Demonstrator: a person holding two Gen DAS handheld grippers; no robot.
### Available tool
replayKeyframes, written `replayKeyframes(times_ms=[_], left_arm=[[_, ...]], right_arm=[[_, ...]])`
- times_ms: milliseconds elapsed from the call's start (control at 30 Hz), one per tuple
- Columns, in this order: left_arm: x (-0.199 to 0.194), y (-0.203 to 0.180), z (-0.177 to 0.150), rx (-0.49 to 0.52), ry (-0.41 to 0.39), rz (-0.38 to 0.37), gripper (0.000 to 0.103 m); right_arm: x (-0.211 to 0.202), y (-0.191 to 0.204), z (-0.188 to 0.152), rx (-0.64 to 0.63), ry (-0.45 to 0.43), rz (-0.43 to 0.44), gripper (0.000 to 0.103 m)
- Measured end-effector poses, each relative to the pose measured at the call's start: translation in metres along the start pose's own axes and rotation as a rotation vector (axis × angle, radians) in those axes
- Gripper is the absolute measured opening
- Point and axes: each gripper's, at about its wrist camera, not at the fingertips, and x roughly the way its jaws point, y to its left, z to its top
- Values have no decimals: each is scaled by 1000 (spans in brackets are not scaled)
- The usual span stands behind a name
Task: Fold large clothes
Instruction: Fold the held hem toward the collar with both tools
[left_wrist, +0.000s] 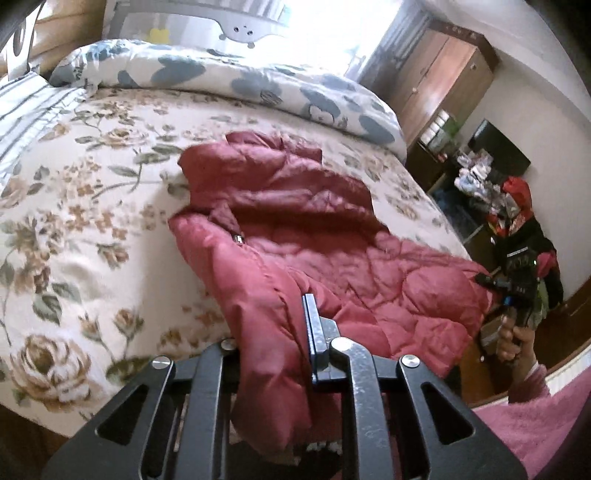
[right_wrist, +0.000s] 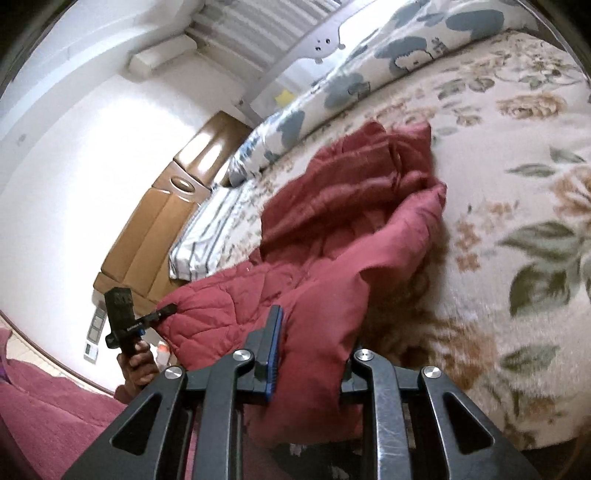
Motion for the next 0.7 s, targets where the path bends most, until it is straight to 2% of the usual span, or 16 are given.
replayKeyframes(times_ms=[300, 533, 700], left_arm=[[-2, 12, 22, -83, -78, -1, 14], [15, 22, 60, -168, -132, 8, 14], [32, 22, 91, -179, -145, 50, 15]], right_arm=[[0, -4, 33, 36, -107, 16, 21], [13, -3, 72, 44, -189, -15, 21], [29, -7, 103, 73, -240, -53, 22]])
